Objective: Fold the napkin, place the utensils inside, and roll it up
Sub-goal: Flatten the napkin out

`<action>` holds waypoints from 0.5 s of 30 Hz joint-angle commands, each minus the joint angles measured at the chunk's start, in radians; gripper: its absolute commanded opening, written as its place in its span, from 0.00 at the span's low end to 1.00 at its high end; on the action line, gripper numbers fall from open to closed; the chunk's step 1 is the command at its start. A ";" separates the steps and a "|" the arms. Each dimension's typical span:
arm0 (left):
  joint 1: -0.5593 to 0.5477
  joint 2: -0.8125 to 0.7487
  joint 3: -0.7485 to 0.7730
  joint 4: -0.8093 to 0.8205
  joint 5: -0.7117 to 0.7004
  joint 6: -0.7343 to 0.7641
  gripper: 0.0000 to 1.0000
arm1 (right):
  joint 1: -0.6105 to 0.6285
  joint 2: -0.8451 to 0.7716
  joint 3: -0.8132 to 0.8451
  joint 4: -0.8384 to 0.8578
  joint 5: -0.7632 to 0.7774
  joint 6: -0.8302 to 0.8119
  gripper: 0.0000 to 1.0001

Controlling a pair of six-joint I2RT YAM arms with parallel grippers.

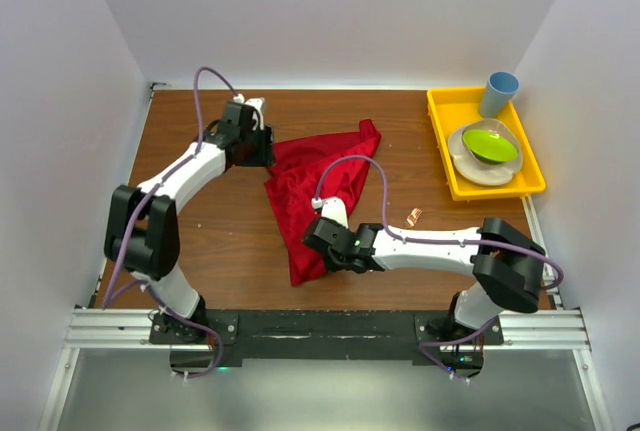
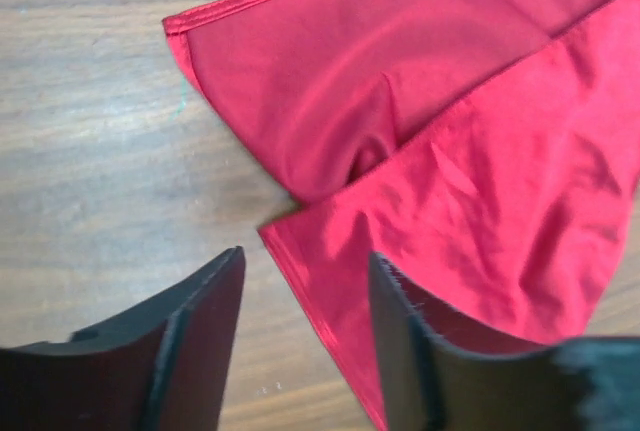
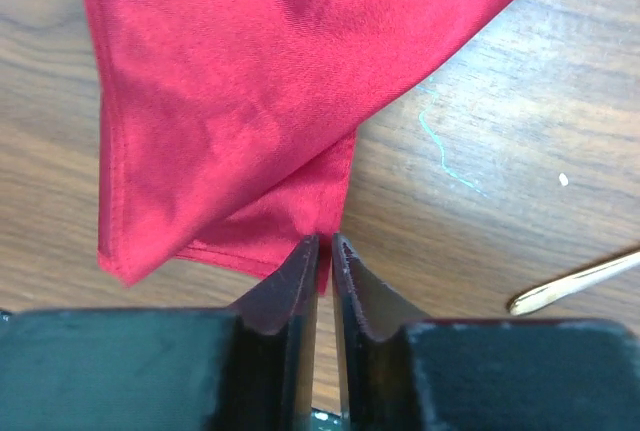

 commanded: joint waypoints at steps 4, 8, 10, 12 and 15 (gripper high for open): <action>0.009 0.173 0.134 -0.045 0.094 0.180 0.62 | -0.007 -0.076 0.019 -0.010 -0.029 -0.035 0.30; 0.008 0.217 0.171 -0.039 0.143 0.228 0.60 | -0.012 -0.071 0.005 0.028 -0.063 -0.044 0.33; 0.006 0.264 0.193 -0.068 0.148 0.243 0.59 | -0.014 -0.067 -0.004 0.048 -0.086 -0.044 0.33; 0.000 0.274 0.181 -0.055 0.174 0.256 0.60 | -0.014 -0.065 -0.010 0.056 -0.097 -0.045 0.33; -0.004 0.284 0.157 -0.021 0.171 0.268 0.60 | -0.013 -0.064 -0.017 0.065 -0.108 -0.044 0.33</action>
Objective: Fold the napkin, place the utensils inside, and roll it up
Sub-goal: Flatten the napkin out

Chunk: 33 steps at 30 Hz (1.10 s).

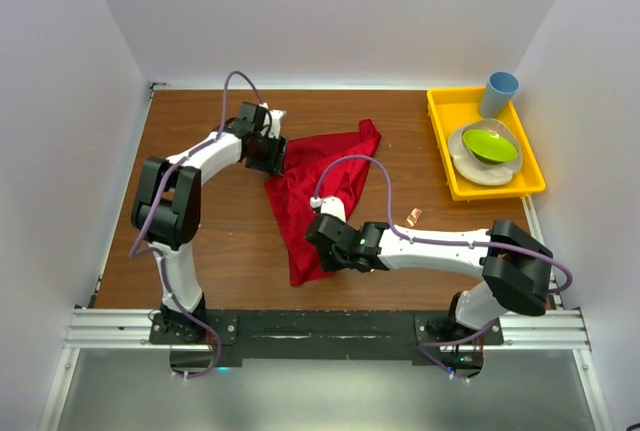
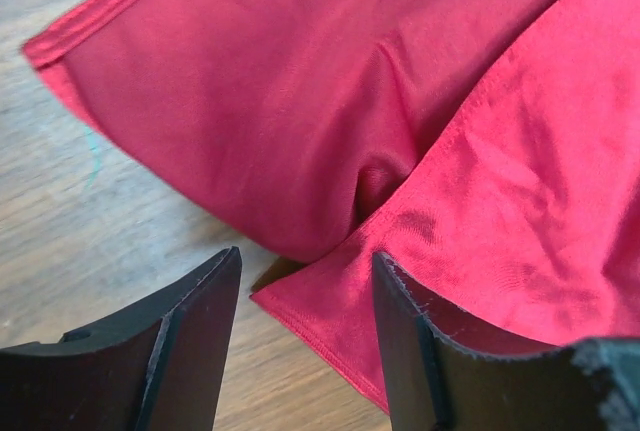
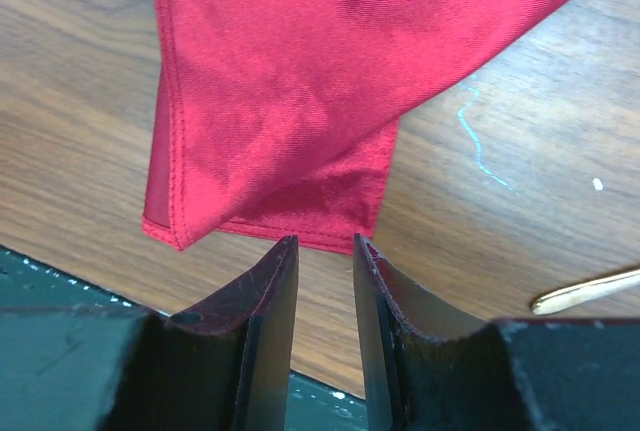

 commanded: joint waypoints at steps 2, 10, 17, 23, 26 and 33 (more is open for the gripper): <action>-0.011 0.035 0.013 0.014 0.031 0.055 0.60 | -0.004 -0.016 -0.012 0.044 -0.030 -0.005 0.34; -0.048 -0.008 -0.063 -0.023 0.019 0.002 0.54 | -0.004 0.008 -0.020 0.066 -0.040 0.003 0.48; -0.048 -0.129 -0.129 -0.032 -0.036 -0.078 0.38 | -0.002 0.017 -0.040 0.069 -0.042 0.012 0.58; -0.048 -0.262 -0.236 -0.043 -0.024 -0.161 0.40 | -0.004 0.022 -0.037 0.037 -0.020 -0.025 0.70; -0.048 -0.310 -0.318 0.001 0.001 -0.192 0.36 | -0.002 0.034 -0.039 0.011 -0.007 -0.046 0.68; -0.047 -0.290 -0.373 0.084 -0.024 -0.178 0.42 | -0.004 -0.045 -0.089 0.033 -0.003 -0.037 0.63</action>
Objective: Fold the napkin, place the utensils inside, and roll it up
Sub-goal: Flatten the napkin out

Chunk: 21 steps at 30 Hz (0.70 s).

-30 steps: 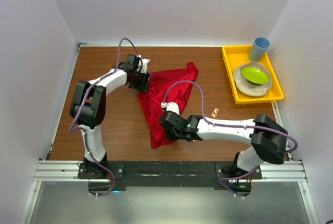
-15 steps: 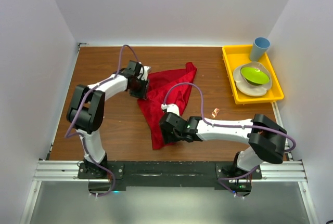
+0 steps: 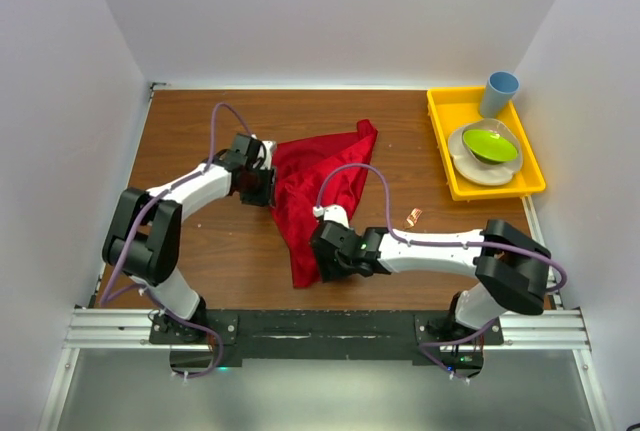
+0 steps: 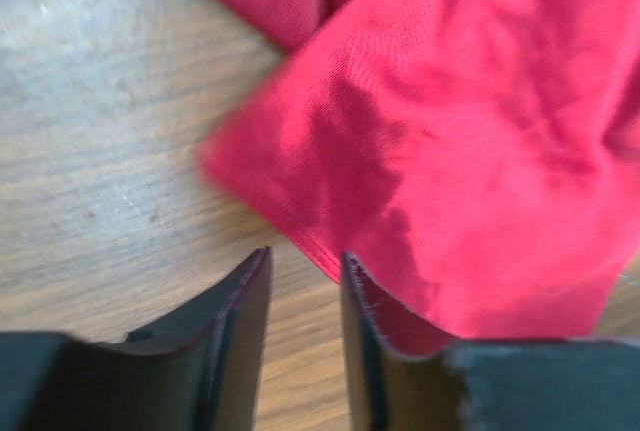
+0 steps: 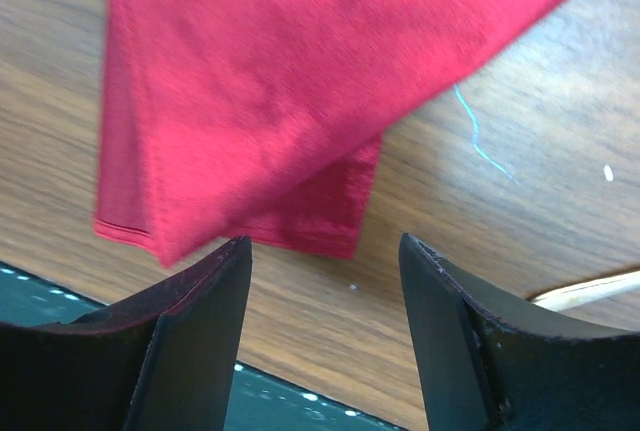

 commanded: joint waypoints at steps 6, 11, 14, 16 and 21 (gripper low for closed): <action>0.002 0.054 0.084 0.022 -0.082 0.034 0.58 | -0.003 -0.071 -0.034 0.044 0.019 0.003 0.63; 0.002 0.124 0.178 -0.019 -0.130 0.093 0.62 | -0.007 -0.048 -0.021 0.064 0.005 0.014 0.63; 0.002 0.193 0.226 -0.030 -0.107 0.128 0.61 | -0.006 -0.034 -0.012 0.061 0.010 0.012 0.61; 0.000 0.222 0.229 -0.027 -0.092 0.136 0.59 | -0.006 -0.020 0.005 0.039 0.022 0.009 0.59; -0.007 0.207 0.171 -0.027 -0.106 0.123 0.52 | -0.007 -0.020 0.009 0.032 0.024 0.009 0.56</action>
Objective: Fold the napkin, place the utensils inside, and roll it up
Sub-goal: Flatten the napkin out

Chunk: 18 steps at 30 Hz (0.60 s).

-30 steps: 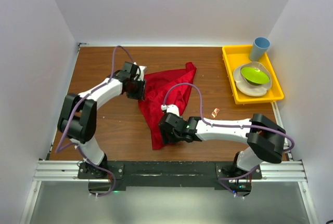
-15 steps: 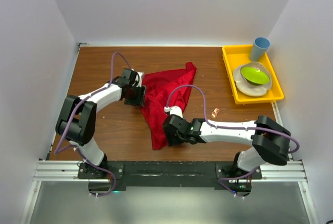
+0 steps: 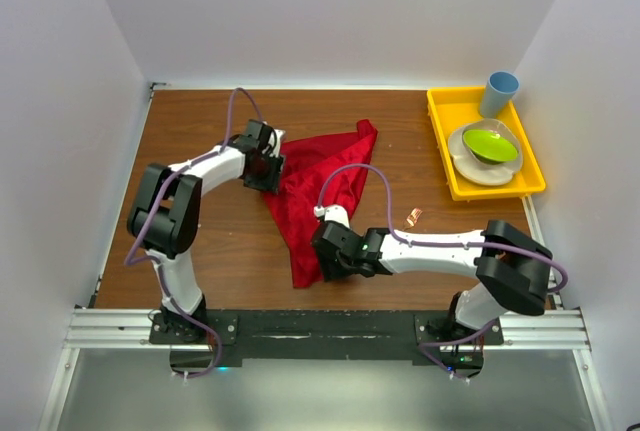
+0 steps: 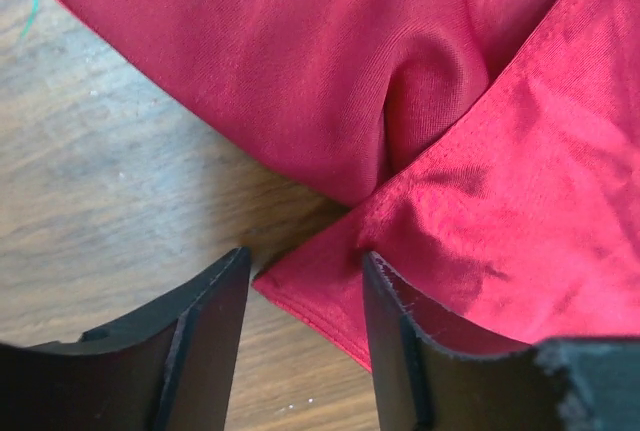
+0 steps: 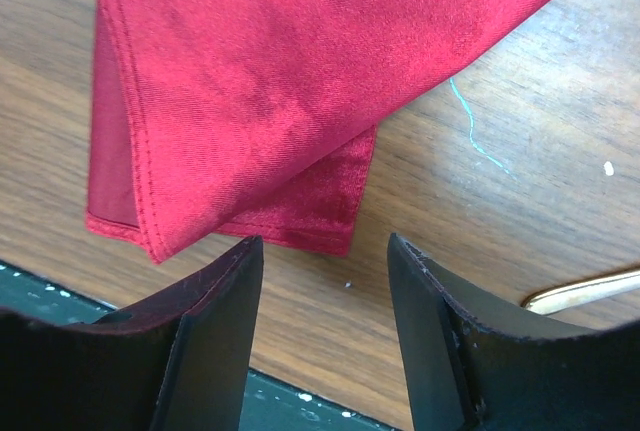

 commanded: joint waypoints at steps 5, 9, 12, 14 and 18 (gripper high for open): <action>-0.008 -0.023 -0.059 0.012 0.028 0.008 0.31 | -0.006 -0.007 0.031 0.013 0.028 0.004 0.54; -0.014 -0.047 -0.050 -0.029 0.006 -0.031 0.06 | -0.006 -0.007 0.032 -0.021 0.062 0.045 0.53; -0.014 -0.124 -0.071 -0.069 -0.032 -0.075 0.00 | -0.001 0.001 0.040 -0.018 0.067 0.054 0.56; -0.014 -0.174 -0.091 -0.075 -0.032 -0.116 0.00 | 0.002 0.015 0.054 -0.010 0.058 0.051 0.58; -0.014 -0.283 -0.131 -0.078 -0.015 -0.167 0.00 | 0.012 0.070 0.074 -0.024 0.073 0.065 0.57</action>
